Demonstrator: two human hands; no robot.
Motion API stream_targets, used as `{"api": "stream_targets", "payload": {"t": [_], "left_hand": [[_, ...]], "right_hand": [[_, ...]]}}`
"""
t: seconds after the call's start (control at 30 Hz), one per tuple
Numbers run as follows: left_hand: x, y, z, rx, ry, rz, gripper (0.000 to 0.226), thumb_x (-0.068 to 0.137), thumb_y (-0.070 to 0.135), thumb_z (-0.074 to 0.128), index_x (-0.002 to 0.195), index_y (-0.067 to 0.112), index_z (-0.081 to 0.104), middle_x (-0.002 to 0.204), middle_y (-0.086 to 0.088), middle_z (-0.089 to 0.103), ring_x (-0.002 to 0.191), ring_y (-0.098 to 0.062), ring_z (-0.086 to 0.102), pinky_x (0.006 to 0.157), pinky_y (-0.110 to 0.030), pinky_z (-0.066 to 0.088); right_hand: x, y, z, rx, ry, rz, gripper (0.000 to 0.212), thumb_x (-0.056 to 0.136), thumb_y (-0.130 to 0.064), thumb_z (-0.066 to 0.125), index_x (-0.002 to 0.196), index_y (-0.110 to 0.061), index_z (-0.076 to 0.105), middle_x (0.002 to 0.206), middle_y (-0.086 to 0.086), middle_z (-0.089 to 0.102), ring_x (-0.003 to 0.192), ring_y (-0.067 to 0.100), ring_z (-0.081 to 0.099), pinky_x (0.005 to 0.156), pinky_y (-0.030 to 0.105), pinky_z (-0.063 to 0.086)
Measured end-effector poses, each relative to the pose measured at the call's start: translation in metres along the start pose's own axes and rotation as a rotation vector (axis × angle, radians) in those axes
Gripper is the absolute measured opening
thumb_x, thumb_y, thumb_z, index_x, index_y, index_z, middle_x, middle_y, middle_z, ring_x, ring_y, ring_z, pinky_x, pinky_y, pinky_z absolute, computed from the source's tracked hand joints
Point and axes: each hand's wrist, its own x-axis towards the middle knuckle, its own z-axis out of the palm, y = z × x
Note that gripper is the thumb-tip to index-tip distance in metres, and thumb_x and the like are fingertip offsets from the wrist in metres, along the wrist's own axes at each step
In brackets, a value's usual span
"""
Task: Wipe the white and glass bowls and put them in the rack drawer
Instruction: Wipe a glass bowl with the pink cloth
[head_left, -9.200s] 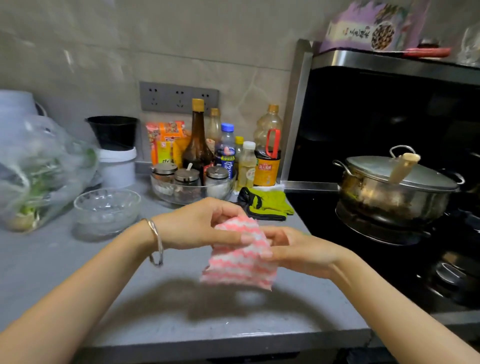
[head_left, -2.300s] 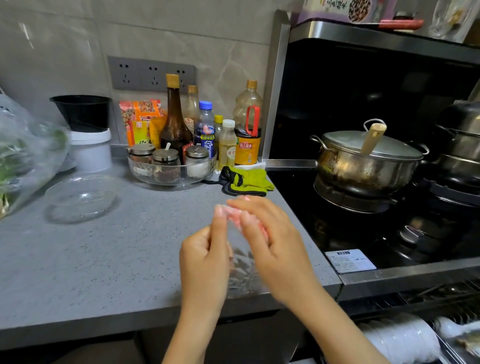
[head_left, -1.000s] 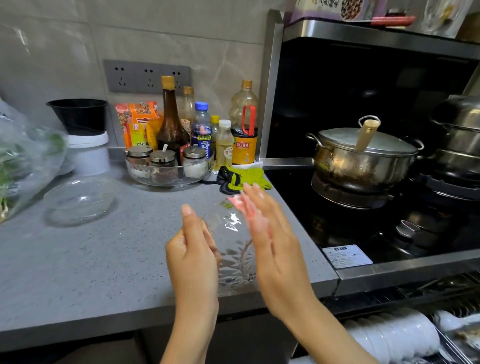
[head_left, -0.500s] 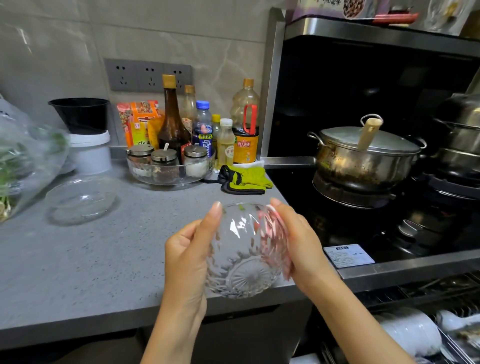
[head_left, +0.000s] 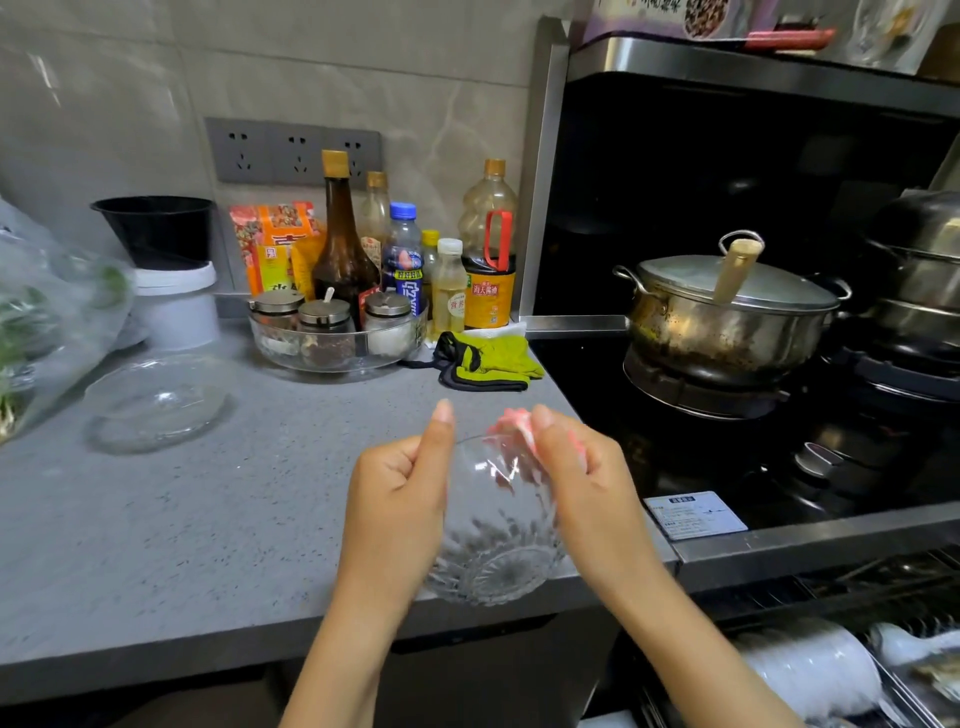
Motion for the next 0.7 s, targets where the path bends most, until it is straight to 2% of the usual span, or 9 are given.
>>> {"api": "stream_targets", "payload": {"t": [0.07,0.17,0.27,0.33,0.43,0.5,0.57,0.63,0.7], "left_hand": [[-0.002,-0.005,0.005,-0.055,0.105,-0.057,0.067,0.086,0.052,0.043,0.051,-0.004,0.032,0.048,-0.008,0.025,0.042,-0.012,0.023,0.042,-0.021,0.022],[-0.004,-0.013,0.014,-0.110,0.191,-0.113,0.065,0.095,0.048,0.039,0.054,-0.002,0.047,0.046,-0.007,0.042,0.044,-0.014,0.038,0.046,-0.024,0.031],[-0.007,-0.014,0.017,-0.101,0.186,-0.122,0.064,0.089,0.055,0.034,0.052,0.006,0.054,0.045,-0.010,0.050,0.046,-0.014,0.047,0.050,-0.024,0.039],[-0.009,-0.010,0.015,-0.112,0.204,-0.119,0.060,0.083,0.059,0.033,0.043,0.015,0.044,0.040,-0.010,0.037,0.042,-0.014,0.039,0.051,-0.022,0.038],[-0.008,-0.008,0.010,-0.142,0.268,-0.123,0.054,0.081,0.058,0.032,0.043,0.019,0.033,0.048,-0.008,0.031,0.052,-0.015,0.039,0.044,-0.010,0.030],[-0.007,-0.007,0.010,-0.122,0.241,-0.086,0.060,0.083,0.060,0.028,0.043,0.016,0.035,0.046,-0.008,0.031,0.050,-0.014,0.040,0.045,-0.015,0.032],[-0.009,-0.006,0.012,-0.086,0.191,-0.073,0.072,0.084,0.063,0.023,0.050,0.007,0.050,0.046,-0.014,0.046,0.047,-0.017,0.046,0.050,-0.029,0.038],[-0.011,-0.005,0.012,-0.081,0.185,-0.094,0.078,0.081,0.067,0.021,0.059,0.001,0.056,0.052,-0.011,0.060,0.053,-0.017,0.056,0.056,-0.036,0.044],[-0.011,-0.004,0.010,-0.105,0.149,-0.092,0.077,0.078,0.069,0.025,0.056,0.000,0.053,0.048,-0.010,0.055,0.049,-0.016,0.054,0.051,-0.031,0.042]], "right_hand": [[-0.013,0.007,0.010,-0.120,0.028,-0.122,0.039,0.098,-0.047,0.032,0.118,-0.036,0.063,0.120,-0.017,0.063,0.119,0.000,0.054,0.100,0.026,0.042],[-0.026,0.014,0.027,-0.531,0.002,-0.300,0.045,0.102,-0.045,0.019,0.142,-0.038,0.039,0.151,-0.019,0.031,0.145,0.007,0.016,0.117,0.037,0.020],[-0.022,0.017,0.027,-0.614,0.000,-0.353,0.049,0.102,-0.046,0.017,0.141,-0.033,0.043,0.151,-0.013,0.034,0.145,0.010,0.017,0.116,0.034,0.020],[-0.012,0.018,0.019,-0.446,0.004,-0.284,0.047,0.101,-0.048,0.020,0.134,-0.036,0.051,0.141,-0.018,0.045,0.138,0.003,0.032,0.112,0.031,0.031],[-0.008,0.018,0.013,-0.172,0.004,-0.148,0.038,0.101,-0.045,0.022,0.126,-0.055,0.048,0.134,-0.021,0.052,0.131,0.000,0.041,0.109,0.035,0.038],[-0.015,0.014,0.019,-0.291,-0.017,-0.209,0.040,0.102,-0.044,0.019,0.133,-0.056,0.040,0.141,-0.020,0.046,0.138,0.002,0.033,0.112,0.038,0.032],[-0.022,0.013,0.028,-0.558,-0.017,-0.332,0.043,0.102,-0.042,0.019,0.139,-0.042,0.042,0.147,-0.014,0.040,0.143,0.007,0.024,0.115,0.039,0.024],[-0.021,0.014,0.031,-0.676,0.005,-0.453,0.043,0.102,-0.036,0.026,0.136,-0.029,0.050,0.144,-0.007,0.045,0.141,0.015,0.030,0.114,0.039,0.025],[-0.013,0.011,0.025,-0.607,-0.021,-0.444,0.040,0.100,-0.036,0.031,0.129,-0.027,0.057,0.135,-0.007,0.052,0.134,0.014,0.039,0.109,0.037,0.031]]}}
